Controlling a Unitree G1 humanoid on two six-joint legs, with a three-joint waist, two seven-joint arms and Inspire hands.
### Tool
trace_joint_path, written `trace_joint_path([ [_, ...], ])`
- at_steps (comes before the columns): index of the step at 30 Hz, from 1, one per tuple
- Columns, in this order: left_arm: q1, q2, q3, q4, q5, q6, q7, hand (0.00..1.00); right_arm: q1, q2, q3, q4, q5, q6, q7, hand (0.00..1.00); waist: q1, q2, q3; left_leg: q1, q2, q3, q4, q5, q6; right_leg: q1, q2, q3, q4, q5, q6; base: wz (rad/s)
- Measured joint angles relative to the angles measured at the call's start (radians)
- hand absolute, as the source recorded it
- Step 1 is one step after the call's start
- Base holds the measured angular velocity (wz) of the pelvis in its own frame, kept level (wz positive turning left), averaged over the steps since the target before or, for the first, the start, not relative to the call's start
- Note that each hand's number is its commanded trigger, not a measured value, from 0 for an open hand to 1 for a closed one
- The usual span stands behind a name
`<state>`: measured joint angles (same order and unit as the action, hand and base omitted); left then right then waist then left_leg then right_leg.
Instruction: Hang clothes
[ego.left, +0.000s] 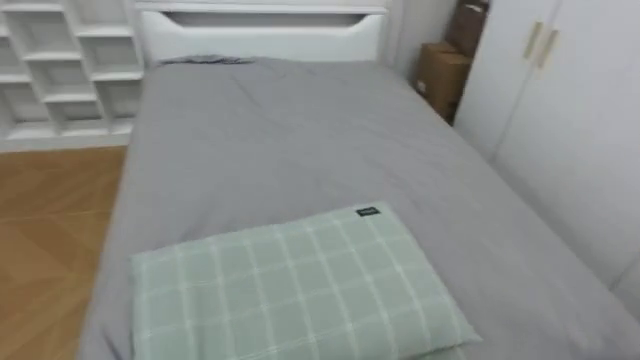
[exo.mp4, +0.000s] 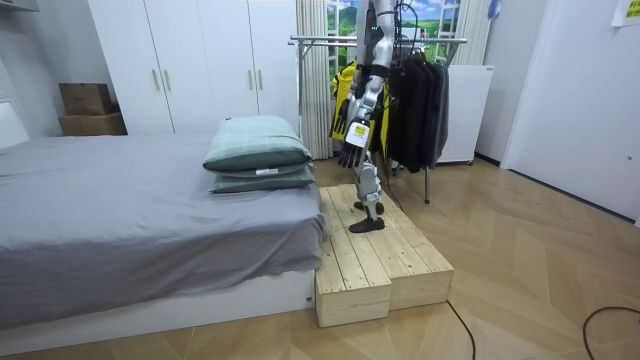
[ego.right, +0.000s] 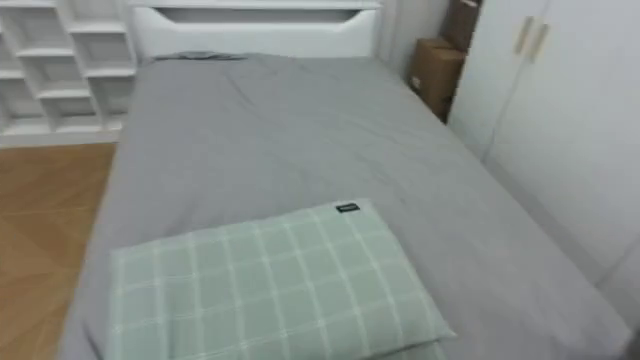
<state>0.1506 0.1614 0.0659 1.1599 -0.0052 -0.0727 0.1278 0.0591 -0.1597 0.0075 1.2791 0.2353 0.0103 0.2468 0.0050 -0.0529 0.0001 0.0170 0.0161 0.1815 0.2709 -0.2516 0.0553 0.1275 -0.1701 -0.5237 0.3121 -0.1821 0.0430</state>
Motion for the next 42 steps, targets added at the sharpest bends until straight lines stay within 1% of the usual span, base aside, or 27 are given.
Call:
trace_joint_path([
  [1,0.003,0.003,-0.001,0.000,0.000,0.000,0.000,0.00,0.000,0.000,0.001,-0.001,-0.003,0.000,-0.004,0.00,0.002,0.000,-0.0001,-0.001,-0.005,-0.012,0.002,0.000,0.003,0.001,0.002,0.022,-0.009,0.001,0.003,0.58],
  [2,0.007,0.011,-0.001,0.000,-0.001,0.000,0.000,0.00,0.000,0.000,0.001,-0.007,-0.006,-0.001,-0.009,0.00,0.003,0.000,0.0002,-0.009,-0.014,-0.032,0.007,0.000,0.007,0.003,0.006,0.056,-0.024,0.003,0.006,0.40],
  [3,0.011,0.017,0.001,0.001,-0.001,0.000,0.001,0.00,-0.002,0.001,0.002,-0.014,-0.008,-0.001,-0.017,0.00,0.004,0.002,0.0020,-0.018,-0.018,-0.046,0.012,0.002,0.010,0.002,0.010,0.077,-0.036,0.012,0.022,0.34],
  [4,0.012,0.018,0.004,0.002,-0.001,0.000,0.001,0.00,-0.002,0.001,0.002,-0.018,-0.010,-0.001,-0.022,0.00,0.005,0.003,0.0023,-0.024,-0.020,-0.052,0.016,0.003,0.011,0.002,0.012,0.087,-0.040,0.017,0.030,0.30],
  [5,0.013,0.020,0.011,0.002,0.000,0.000,0.001,0.00,0.000,0.002,0.002,-0.025,-0.015,-0.001,-0.029,0.00,0.005,0.003,0.0085,-0.028,-0.028,-0.063,0.018,0.004,0.013,0.001,0.013,0.095,-0.035,0.019,0.033,0.28],
  [6,0.020,0.021,0.011,0.002,0.000,0.000,0.000,0.00,0.008,0.005,0.003,-0.030,-0.030,-0.001,-0.037,0.00,0.005,0.004,0.0097,-0.030,-0.029,-0.076,0.019,0.004,0.013,0.000,0.015,0.108,-0.028,0.019,0.033,0.28],
  [8,0.023,0.021,0.011,0.003,0.000,0.000,-0.001,0.00,0.015,0.009,0.002,-0.032,-0.043,-0.001,-0.047,0.00,0.003,0.002,0.0122,-0.036,-0.030,-0.089,0.020,0.004,0.013,-0.002,0.016,0.117,-0.015,0.019,0.033,0.25],
  [11,0.021,0.017,0.012,0.003,0.000,-0.001,-0.004,0.00,0.010,0.014,0.003,-0.035,-0.043,-0.001,-0.055,0.00,0.010,-0.006,0.0138,-0.058,-0.032,-0.092,0.035,0.004,0.013,0.000,0.019,0.120,-0.020,0.021,0.035,0.15],
  [13,0.020,0.015,0.011,0.002,0.000,-0.001,-0.004,0.00,0.011,0.016,0.003,-0.035,-0.044,-0.001,-0.059,0.00,0.015,-0.007,0.0147,-0.062,-0.033,-0.093,0.041,0.004,0.013,0.000,0.020,0.131,-0.023,0.021,0.035,0.08],
  [15,0.017,0.015,0.010,0.002,-0.001,-0.001,-0.003,0.00,0.009,0.017,0.011,-0.034,-0.046,-0.001,-0.062,0.00,0.020,-0.013,0.0140,-0.066,-0.040,-0.101,0.042,0.004,0.014,0.002,0.022,0.149,-0.055,0.021,0.036,0.03],
  [16,0.015,0.014,0.010,0.002,0.000,-0.001,-0.002,0.00,0.008,0.017,0.011,-0.033,-0.047,-0.001,-0.062,0.00,0.025,-0.014,0.0144,-0.067,-0.042,-0.101,0.043,0.004,0.015,0.000,0.022,0.161,-0.063,0.021,0.036,-0.05],
  [18,0.010,0.012,0.009,0.002,0.000,-0.001,0.002,0.00,-0.001,0.018,0.015,-0.026,-0.055,-0.001,-0.063,0.00,0.027,-0.014,0.0151,-0.076,-0.044,-0.099,0.049,0.005,0.016,-0.001,0.029,0.214,-0.089,0.022,0.038,-0.11],
  [21,0.007,0.008,0.010,0.002,-0.001,-0.001,0.020,0.00,0.000,0.020,0.015,-0.026,-0.060,-0.002,-0.062,0.00,0.028,-0.014,0.0153,-0.073,-0.044,-0.084,0.050,0.005,0.016,0.013,0.035,0.269,-0.129,0.025,0.044,-0.14],
  [24,-0.002,0.004,0.009,0.002,-0.002,-0.001,0.019,0.00,0.002,0.020,0.015,-0.023,-0.059,-0.002,-0.063,0.00,0.027,-0.010,0.0161,-0.074,-0.043,-0.075,0.048,0.005,0.015,0.019,0.037,0.274,-0.145,0.026,0.045,-0.12],
  [28,-0.010,-0.004,0.009,0.000,-0.003,-0.001,0.017,0.00,0.005,0.019,0.021,-0.001,-0.033,-0.007,-0.068,0.00,0.025,-0.001,0.0148,-0.073,-0.042,-0.072,0.050,0.005,0.014,0.019,0.037,0.274,-0.145,0.026,0.045,-0.05],
  [30,-0.007,-0.011,0.010,0.000,-0.002,-0.001,0.017,0.00,0.010,0.018,0.020,0.002,-0.014,-0.009,-0.072,0.00,0.024,0.003,0.0143,-0.073,-0.042,-0.071,0.052,0.006,0.015,0.019,0.037,0.275,-0.145,0.026,0.045,0.00],
  [34,-0.005,-0.017,0.009,0.000,-0.001,-0.001,0.017,0.00,0.012,0.019,0.022,0.009,0.012,-0.010,-0.072,0.00,0.024,0.004,0.0143,-0.073,-0.043,-0.071,0.051,0.009,0.015,0.020,0.037,0.278,-0.145,0.026,0.045,0.00],
  [37,-0.002,-0.019,0.009,0.001,-0.002,0.000,0.015,0.00,0.011,0.019,0.032,0.009,0.011,-0.010,-0.080,0.00,0.024,0.007,0.0127,-0.073,-0.042,-0.072,0.050,0.012,0.013,0.018,0.037,0.278,-0.145,0.026,0.045,0.00],
  [39,0.000,-0.029,0.008,0.001,-0.003,0.000,0.014,0.00,0.015,0.019,0.032,0.009,0.011,-0.011,-0.087,0.00,0.024,0.014,0.0115,-0.072,-0.041,-0.072,0.046,0.015,0.012,0.017,0.038,0.280,-0.146,0.026,0.045,0.00],
  [42,0.003,-0.034,0.009,0.001,-0.003,0.000,0.014,0.00,0.019,0.019,0.038,0.009,0.014,-0.018,-0.097,0.00,0.026,0.019,0.0113,-0.069,-0.042,-0.071,0.035,0.022,0.009,0.016,0.038,0.278,-0.148,0.026,0.045,0.00],
])
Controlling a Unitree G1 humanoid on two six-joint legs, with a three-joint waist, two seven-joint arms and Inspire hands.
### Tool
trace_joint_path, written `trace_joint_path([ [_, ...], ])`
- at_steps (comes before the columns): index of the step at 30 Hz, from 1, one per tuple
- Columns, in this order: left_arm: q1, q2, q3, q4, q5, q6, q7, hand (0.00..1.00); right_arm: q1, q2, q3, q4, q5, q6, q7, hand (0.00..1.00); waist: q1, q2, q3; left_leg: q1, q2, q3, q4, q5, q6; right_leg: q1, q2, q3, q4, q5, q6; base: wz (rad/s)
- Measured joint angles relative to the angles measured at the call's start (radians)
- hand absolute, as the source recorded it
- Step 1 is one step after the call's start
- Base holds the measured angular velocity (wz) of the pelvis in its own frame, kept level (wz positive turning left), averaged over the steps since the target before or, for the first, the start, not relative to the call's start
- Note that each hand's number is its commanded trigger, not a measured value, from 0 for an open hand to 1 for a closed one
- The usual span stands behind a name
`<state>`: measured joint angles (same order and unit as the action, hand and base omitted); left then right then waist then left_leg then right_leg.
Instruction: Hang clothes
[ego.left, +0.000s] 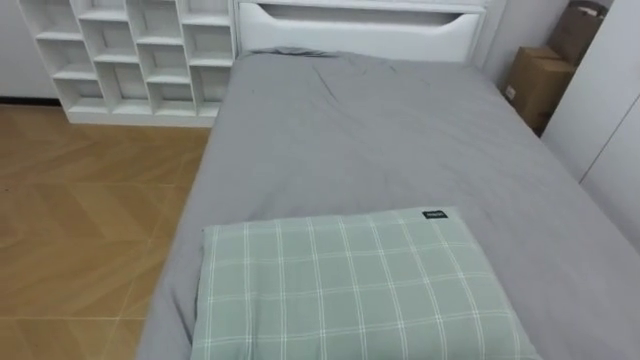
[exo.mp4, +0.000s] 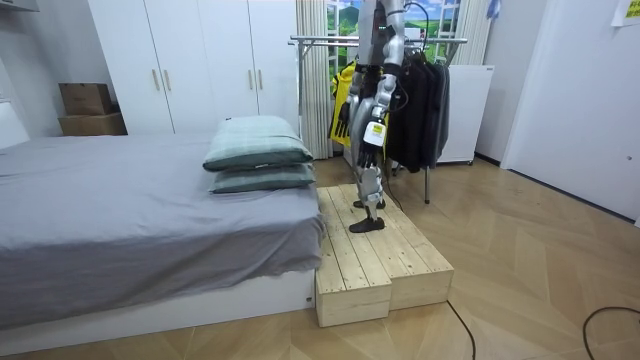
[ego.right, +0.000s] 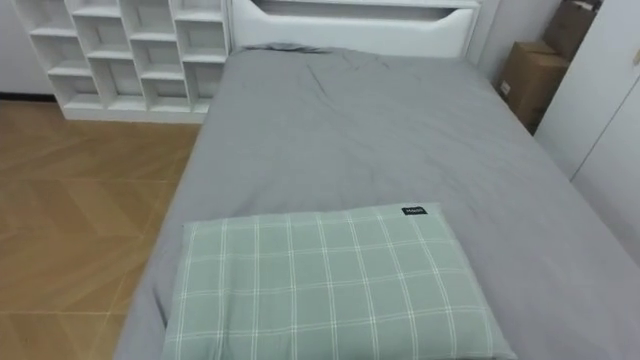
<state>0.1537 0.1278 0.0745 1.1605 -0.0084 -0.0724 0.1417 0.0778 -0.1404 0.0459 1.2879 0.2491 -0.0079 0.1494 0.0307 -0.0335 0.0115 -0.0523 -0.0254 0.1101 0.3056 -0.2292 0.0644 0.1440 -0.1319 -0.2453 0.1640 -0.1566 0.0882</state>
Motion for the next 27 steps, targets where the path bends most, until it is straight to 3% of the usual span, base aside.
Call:
trace_joint_path([
  [10,0.017,-0.004,0.002,0.000,0.002,0.000,0.000,0.00,0.014,0.004,-0.001,0.000,0.028,-0.014,0.004,0.00,-0.002,0.007,-0.0027,0.004,0.013,-0.003,-0.005,0.009,-0.015,0.012,0.016,-0.005,-0.015,0.000,0.000,0.00],
  [16,0.015,-0.009,0.003,0.000,0.003,0.000,-0.023,0.00,0.023,0.004,-0.015,0.001,0.034,-0.013,0.028,0.00,-0.010,0.010,-0.0137,-0.005,0.013,-0.016,-0.007,0.018,-0.022,0.012,0.020,-0.007,-0.015,-0.001,0.001,0.06],
  [27,0.020,0.005,0.002,0.000,-0.002,0.042,-0.068,0.00,0.020,0.004,-0.031,0.000,0.040,0.023,0.057,0.00,-0.028,0.003,-0.0086,0.008,0.015,-0.031,-0.033,0.045,-0.034,0.016,0.026,-0.001,-0.015,-0.004,-0.002,0.02],
])
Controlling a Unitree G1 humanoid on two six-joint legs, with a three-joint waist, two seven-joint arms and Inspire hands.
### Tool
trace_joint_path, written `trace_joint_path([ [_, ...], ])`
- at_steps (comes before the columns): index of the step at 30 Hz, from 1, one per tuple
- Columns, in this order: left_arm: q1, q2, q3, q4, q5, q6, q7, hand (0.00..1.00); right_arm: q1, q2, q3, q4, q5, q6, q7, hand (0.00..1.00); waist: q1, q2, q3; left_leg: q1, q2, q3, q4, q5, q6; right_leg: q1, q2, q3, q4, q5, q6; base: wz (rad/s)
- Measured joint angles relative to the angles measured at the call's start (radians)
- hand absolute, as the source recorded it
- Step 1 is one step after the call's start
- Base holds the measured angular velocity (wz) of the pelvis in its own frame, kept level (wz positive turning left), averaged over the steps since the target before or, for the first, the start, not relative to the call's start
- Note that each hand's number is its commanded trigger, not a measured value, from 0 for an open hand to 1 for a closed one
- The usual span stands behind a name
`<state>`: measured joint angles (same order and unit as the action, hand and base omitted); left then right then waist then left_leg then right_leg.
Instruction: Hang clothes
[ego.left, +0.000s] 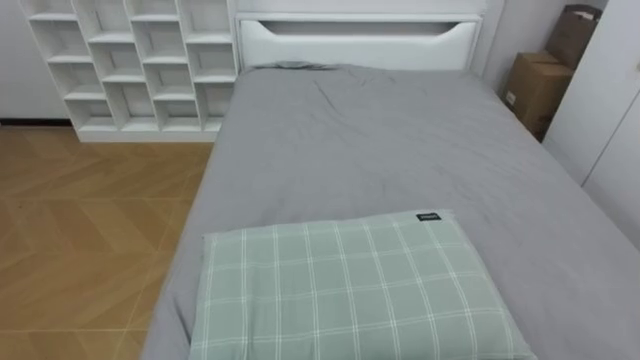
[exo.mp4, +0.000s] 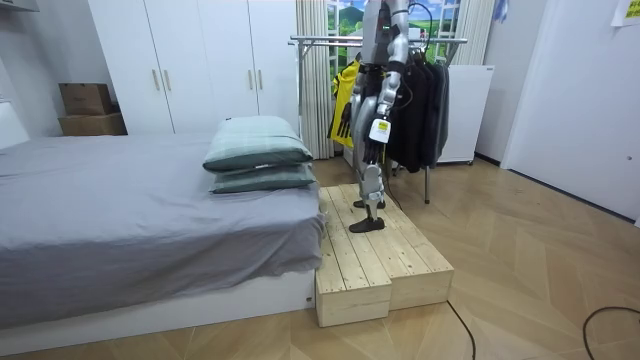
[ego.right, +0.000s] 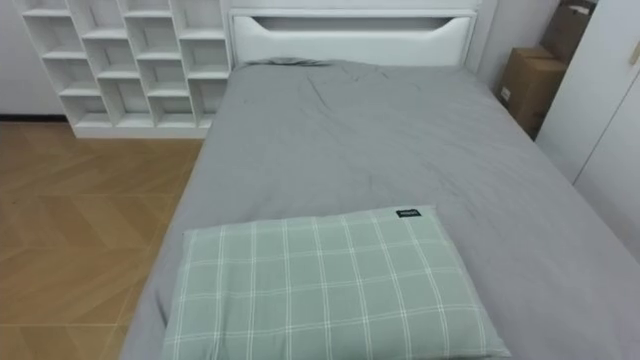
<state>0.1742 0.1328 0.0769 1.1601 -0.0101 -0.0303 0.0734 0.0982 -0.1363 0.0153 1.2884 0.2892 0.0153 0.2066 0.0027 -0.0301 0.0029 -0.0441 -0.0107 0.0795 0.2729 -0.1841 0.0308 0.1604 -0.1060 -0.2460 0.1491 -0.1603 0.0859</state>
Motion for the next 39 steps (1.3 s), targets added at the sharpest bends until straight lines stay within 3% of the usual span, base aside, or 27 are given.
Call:
trace_joint_path([
  [7,0.002,0.009,0.000,0.000,-0.049,0.028,-0.041,0.00,0.000,0.000,-0.004,-0.002,0.029,0.029,0.001,0.00,0.000,-0.001,0.0005,0.001,0.000,0.001,0.001,0.006,-0.009,0.004,0.000,0.003,0.000,-0.016,-0.015,0.01],
  [11,0.005,0.013,0.001,0.000,-0.067,0.040,-0.057,0.00,0.000,0.001,-0.010,-0.006,0.034,0.038,0.002,0.00,0.000,-0.001,0.0002,0.001,-0.003,0.007,0.002,0.012,-0.010,-0.001,0.000,0.022,0.002,-0.045,-0.024,0.00],
  [18,-0.001,0.017,0.009,-0.002,-0.076,0.073,-0.085,0.00,0.001,0.000,-0.017,-0.015,0.061,0.073,0.006,0.00,-0.001,-0.005,-0.0096,0.003,-0.004,0.007,0.001,0.013,-0.013,0.004,0.001,0.023,0.004,-0.050,-0.028,0.01],
  [28,-0.008,0.017,-0.003,0.000,-0.117,0.075,-0.085,0.00,0.003,-0.007,0.003,-0.015,0.090,0.073,0.016,0.00,-0.001,0.004,-0.0008,0.006,-0.002,0.007,-0.007,0.007,-0.019,0.000,0.003,0.025,0.004,-0.049,-0.029,0.00],
  [33,0.004,0.017,-0.002,0.001,-0.115,0.075,-0.083,0.00,0.002,-0.007,0.001,-0.014,0.089,0.072,0.016,0.00,0.000,0.004,0.0091,0.018,0.000,0.017,-0.019,0.006,-0.020,0.001,0.004,0.044,0.005,-0.048,-0.030,-0.07],
  [39,0.009,0.017,0.000,0.000,-0.106,0.074,-0.081,0.00,0.003,-0.007,0.000,-0.014,0.100,0.069,0.016,0.00,-0.001,0.004,0.0093,0.015,0.001,0.024,-0.018,0.003,-0.019,-0.005,0.004,0.052,0.005,-0.047,-0.029,-0.05],
])
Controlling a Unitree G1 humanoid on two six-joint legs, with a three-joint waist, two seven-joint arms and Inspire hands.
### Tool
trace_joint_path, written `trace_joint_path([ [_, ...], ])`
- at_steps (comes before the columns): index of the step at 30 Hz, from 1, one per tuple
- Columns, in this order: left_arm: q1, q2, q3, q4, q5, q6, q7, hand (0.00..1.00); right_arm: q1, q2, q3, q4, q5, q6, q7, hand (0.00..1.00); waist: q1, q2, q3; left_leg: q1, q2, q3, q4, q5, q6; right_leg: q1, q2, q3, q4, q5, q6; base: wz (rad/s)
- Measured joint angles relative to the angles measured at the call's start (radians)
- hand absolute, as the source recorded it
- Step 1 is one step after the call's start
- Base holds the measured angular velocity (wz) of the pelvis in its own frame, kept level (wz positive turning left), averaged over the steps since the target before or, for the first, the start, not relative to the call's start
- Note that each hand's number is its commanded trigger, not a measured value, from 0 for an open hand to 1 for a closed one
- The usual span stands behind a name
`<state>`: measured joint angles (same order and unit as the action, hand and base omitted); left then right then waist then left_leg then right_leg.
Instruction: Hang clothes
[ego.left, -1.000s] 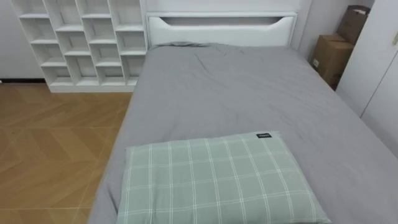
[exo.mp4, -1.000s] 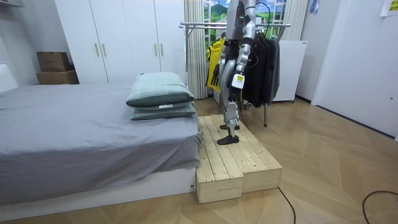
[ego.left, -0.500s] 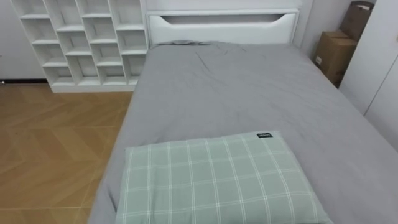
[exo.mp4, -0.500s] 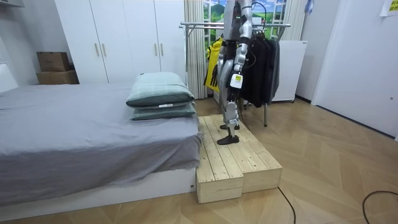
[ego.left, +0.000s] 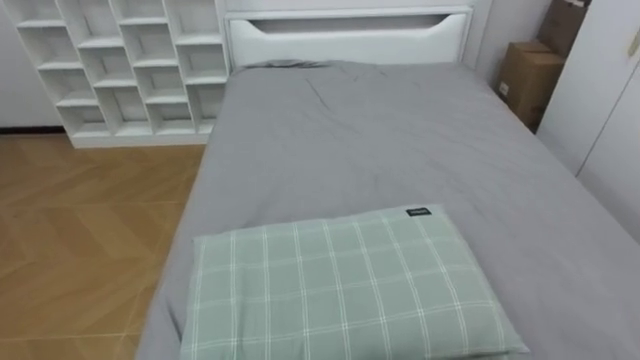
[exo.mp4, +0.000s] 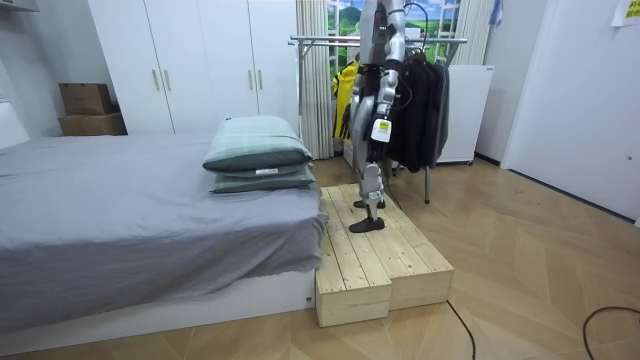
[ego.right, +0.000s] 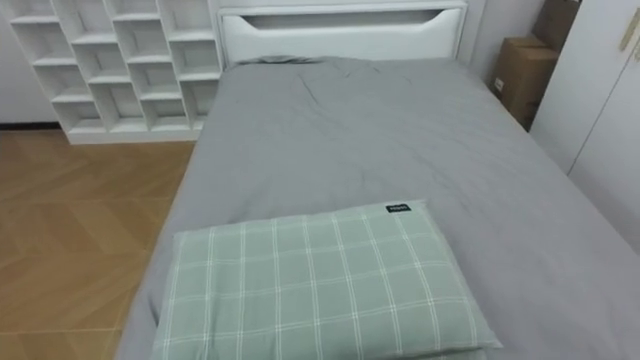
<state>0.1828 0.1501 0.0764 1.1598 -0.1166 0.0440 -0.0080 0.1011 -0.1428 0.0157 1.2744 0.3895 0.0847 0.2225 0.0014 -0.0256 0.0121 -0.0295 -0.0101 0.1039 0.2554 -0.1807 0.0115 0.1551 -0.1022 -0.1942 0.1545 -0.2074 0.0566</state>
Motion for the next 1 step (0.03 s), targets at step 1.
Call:
trace_joint_path([
  [1,-0.002,0.000,0.000,0.000,0.001,0.000,0.000,0.00,0.000,0.000,0.000,0.000,0.000,0.000,0.000,0.00,0.000,0.001,-0.0004,-0.001,0.000,0.000,0.000,0.000,0.000,0.000,0.000,0.000,0.000,0.000,0.000,0.00],
])
